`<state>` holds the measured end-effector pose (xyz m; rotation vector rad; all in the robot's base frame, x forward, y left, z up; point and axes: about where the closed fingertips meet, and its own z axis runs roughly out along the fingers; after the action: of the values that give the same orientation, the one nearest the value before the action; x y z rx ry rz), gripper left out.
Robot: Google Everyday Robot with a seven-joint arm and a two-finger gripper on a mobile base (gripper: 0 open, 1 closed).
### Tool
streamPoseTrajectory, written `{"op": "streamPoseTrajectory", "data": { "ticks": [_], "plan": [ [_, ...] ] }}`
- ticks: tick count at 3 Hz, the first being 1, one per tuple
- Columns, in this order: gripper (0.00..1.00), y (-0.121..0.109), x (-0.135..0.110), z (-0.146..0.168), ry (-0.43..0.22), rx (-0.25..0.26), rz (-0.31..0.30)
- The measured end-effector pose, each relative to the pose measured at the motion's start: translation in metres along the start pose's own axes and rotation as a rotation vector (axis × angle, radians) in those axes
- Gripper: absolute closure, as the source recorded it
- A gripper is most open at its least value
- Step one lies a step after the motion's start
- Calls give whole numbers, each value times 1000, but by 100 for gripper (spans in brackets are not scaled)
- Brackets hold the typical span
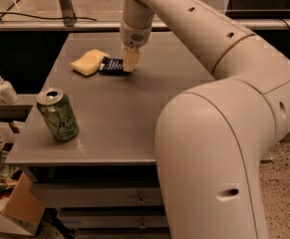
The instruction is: Move rxbar blueberry near sponge
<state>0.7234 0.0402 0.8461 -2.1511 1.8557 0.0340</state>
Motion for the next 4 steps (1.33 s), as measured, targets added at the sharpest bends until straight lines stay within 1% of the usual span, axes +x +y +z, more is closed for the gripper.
{"op": "streamPoseTrajectory", "data": {
  "ticks": [3,4],
  "plan": [
    [13,4,-12,-1,-14,-13,-5],
    [0,6,-14,-1,-15,-18,-8]
  ]
}}
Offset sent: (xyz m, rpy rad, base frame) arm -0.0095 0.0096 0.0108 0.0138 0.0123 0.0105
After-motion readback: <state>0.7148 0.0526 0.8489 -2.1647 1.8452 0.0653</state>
